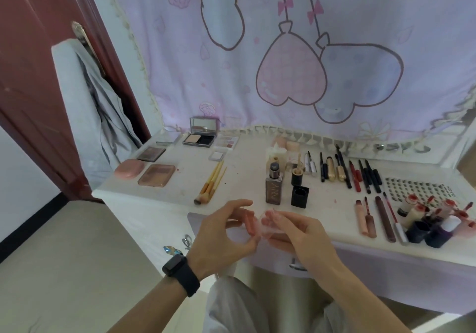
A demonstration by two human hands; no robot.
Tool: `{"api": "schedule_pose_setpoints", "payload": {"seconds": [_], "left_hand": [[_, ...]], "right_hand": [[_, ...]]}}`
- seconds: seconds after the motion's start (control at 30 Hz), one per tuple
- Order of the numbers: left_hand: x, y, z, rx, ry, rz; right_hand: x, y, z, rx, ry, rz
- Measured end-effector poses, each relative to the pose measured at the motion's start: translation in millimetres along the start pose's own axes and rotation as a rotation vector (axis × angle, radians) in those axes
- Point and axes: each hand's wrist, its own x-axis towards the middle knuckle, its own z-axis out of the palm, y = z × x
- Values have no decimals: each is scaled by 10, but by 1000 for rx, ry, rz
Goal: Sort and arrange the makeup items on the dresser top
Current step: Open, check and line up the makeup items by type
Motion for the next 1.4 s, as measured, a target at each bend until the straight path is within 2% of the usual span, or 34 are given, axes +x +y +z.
{"api": "schedule_pose_setpoints", "payload": {"seconds": [0.1,0.2,0.33,0.43,0.6,0.8,0.9,1.03,1.17,1.23,1.4], "left_hand": [[70,-12,-181,163,-75,3],[167,6,-289,426,-202,-2],[293,81,-333,676,-319,-11],[295,124,-335,690,-278,-4],[232,144,-321,645,-238,-94],[116,214,-306,728,-168,-109],[93,176,-355,699,-124,-119],[94,83,-556,531,-20,-228],[264,-82,-899,334,183,-384],[396,-214,-1080,315,204,-468],[784,-459,-1364,355,167,-575]], "right_hand": [[22,-28,81,-8,39,-48],[46,-33,143,-143,63,-133],[31,-112,225,-167,-15,-224],[47,-177,235,-111,-22,-206],[71,-166,217,-48,-22,-117],[44,-106,332,-87,-50,-123],[80,-105,390,-123,-108,-123],[204,-54,492,-327,-122,-171],[364,40,603,-730,-127,-246],[478,97,662,-955,-144,-270],[807,210,830,-1194,-142,-352]]}}
